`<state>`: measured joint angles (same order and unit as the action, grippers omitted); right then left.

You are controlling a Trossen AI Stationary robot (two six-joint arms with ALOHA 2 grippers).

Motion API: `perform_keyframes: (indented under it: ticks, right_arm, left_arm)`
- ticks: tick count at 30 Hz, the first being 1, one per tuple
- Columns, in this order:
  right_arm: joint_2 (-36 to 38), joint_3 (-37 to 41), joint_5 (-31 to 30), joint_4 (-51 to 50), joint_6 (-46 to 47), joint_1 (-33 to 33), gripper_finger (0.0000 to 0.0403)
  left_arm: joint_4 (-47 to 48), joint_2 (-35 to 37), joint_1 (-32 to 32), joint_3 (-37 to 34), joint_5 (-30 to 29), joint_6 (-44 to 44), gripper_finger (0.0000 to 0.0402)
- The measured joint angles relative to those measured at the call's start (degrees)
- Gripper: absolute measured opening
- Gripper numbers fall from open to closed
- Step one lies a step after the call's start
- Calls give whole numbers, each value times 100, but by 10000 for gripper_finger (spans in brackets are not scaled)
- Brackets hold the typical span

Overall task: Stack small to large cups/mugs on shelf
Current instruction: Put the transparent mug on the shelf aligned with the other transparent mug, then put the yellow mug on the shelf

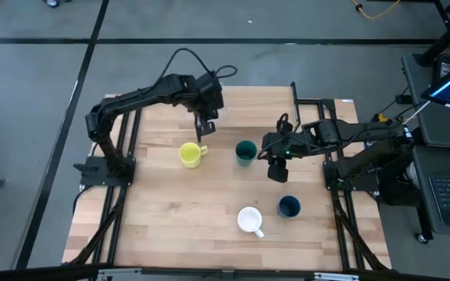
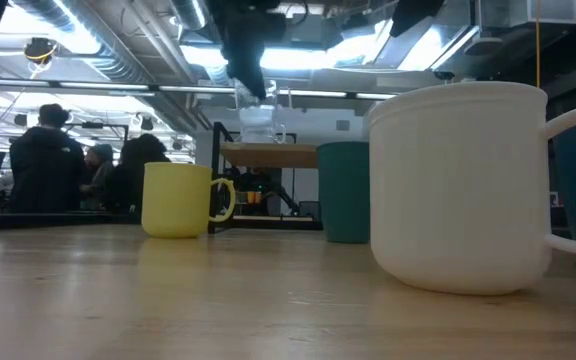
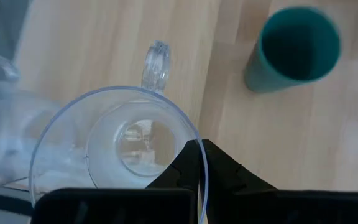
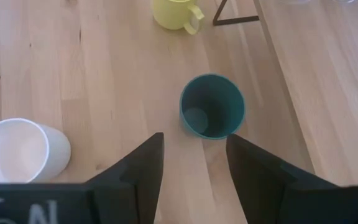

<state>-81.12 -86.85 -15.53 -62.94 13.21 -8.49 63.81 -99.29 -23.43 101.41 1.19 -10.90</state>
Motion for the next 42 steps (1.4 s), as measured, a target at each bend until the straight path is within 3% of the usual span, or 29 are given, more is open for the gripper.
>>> perform_keyframes:
  ticks: [12, 35, 42]
  right_arm:
    - [0, 0, 4, 2, 2, 0, 177]
    - [0, -2, 13, -46, -15, 0, 177]
    - [0, -7, 13, -70, 8, 0, 177]
  left_arm:
    - [-15, -166, -47, -4, -20, 24, 1]
    - [-204, -125, -45, 6, -182, 162, 101]
    - [177, -120, -33, 786, -196, 179, 112]
